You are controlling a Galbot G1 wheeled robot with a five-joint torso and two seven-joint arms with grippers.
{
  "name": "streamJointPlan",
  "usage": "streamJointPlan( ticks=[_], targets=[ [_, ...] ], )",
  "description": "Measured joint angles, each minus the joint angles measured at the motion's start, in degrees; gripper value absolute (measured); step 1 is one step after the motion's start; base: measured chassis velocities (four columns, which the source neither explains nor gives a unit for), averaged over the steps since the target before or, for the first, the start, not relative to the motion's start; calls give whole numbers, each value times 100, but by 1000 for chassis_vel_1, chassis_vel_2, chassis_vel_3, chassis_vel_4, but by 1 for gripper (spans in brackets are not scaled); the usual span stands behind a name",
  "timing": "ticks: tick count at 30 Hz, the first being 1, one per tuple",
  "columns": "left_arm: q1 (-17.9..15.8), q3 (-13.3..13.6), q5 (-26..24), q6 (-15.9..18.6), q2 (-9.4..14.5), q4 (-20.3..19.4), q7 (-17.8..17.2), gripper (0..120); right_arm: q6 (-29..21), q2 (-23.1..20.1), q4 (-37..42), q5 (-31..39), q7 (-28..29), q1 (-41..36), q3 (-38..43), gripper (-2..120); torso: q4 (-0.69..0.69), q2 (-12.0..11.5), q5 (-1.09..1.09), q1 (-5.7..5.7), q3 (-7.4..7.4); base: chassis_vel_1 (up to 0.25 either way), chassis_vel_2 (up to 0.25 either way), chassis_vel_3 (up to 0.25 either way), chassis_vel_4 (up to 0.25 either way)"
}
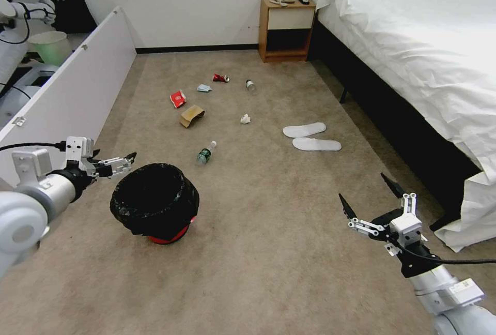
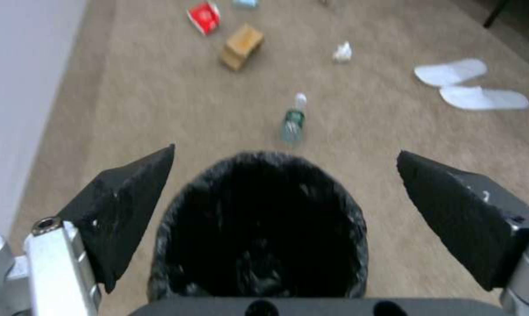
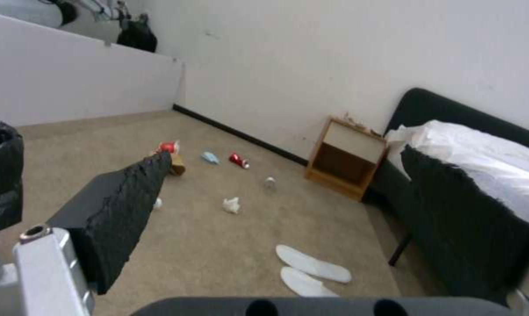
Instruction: Pick up the trash bin and place the garbage on the floor into it.
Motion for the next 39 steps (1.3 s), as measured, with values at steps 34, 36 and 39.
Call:
streamJointPlan(
  ticks=[34, 36, 39],
  targets=[
    [370, -66, 157, 135, 1142, 1671, 2088, 100, 48, -16, -163, 16, -192, 97, -198, 100, 0, 0, 0, 0, 0, 0, 0, 0, 0],
    [378, -1, 152, 133, 1091, 1746, 2032, 100, 48, -13, -175, 16, -200, 99, -211, 100, -1, 0, 0, 0, 0, 0, 0, 0, 0],
    [455, 5, 151, 131, 1048, 1789, 1996, 100, 48, -30, -200, 16, -210, 111, -245, 100, 0, 0, 1, 0, -1, 0, 0, 0, 0]
  ],
)
